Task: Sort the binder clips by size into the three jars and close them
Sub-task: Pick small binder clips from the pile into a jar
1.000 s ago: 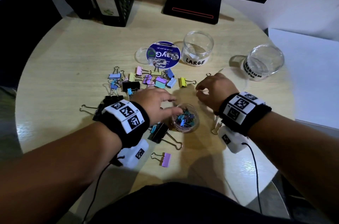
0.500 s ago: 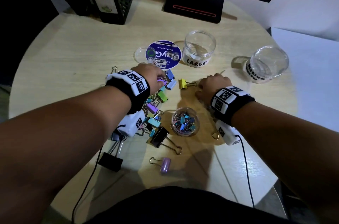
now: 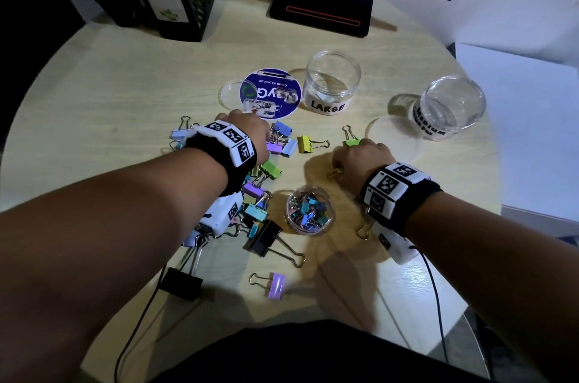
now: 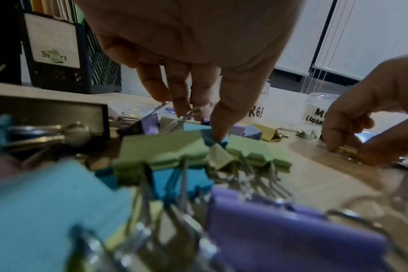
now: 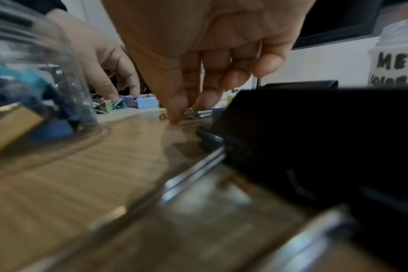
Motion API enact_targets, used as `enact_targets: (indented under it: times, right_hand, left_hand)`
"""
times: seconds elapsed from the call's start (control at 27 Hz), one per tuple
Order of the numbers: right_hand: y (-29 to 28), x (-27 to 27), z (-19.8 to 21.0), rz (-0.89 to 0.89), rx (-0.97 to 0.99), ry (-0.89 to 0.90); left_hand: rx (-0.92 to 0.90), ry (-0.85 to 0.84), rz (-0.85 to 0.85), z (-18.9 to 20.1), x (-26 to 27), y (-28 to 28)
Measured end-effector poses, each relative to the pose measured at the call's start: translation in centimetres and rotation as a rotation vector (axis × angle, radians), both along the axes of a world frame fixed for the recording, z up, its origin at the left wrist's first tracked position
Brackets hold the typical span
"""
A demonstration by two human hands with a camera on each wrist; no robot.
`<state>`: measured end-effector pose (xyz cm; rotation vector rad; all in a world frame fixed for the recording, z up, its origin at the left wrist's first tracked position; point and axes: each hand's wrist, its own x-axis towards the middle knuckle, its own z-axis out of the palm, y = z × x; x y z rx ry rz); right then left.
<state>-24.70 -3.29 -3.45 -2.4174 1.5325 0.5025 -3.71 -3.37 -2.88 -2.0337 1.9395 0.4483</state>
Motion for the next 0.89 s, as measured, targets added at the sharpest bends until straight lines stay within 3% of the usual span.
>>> enact_targets:
  times: [0.19,0.37,0.45,0.52,0.67,0.82,0.89]
  right_hand:
    - [0.3,0.2,0.9,-0.013,0.009,-0.052]
    - [1.7,0.3,3.3,-0.063,0.004,-0.493]
    - [2.9,0.4,4.1,-0.005,0.116,-0.538]
    - [3.6,0.4,3.9,0.009,0.181,-0.506]
    - [0.7,-1.0,2.3,-0.248,0.041,-0.449]
    - [-2.0,-1.5,0.8,-0.180,-0.046,-0.031]
    - [-2.4,-1.3,0.2,-0.169,-0.048,0.024]
  left_hand:
    - [-0.054,0.080,-0.026,0.1,-0.3,0.4]
    - [0.029,0.080,-0.041,0.4,-0.3,0.5]
    - [0.040,0.068,-0.046,0.6,-0.2,0.5]
    - [0.043,0.056,-0.050,0.6,-0.2,0.5]
    - [0.050,0.057,-0.051,0.4,0.1,0.6]
    - [0.011,0.104,-0.023,0.1,0.5,0.3]
    - [0.008,0.100,-0.029,0.1,0.5,0.3]
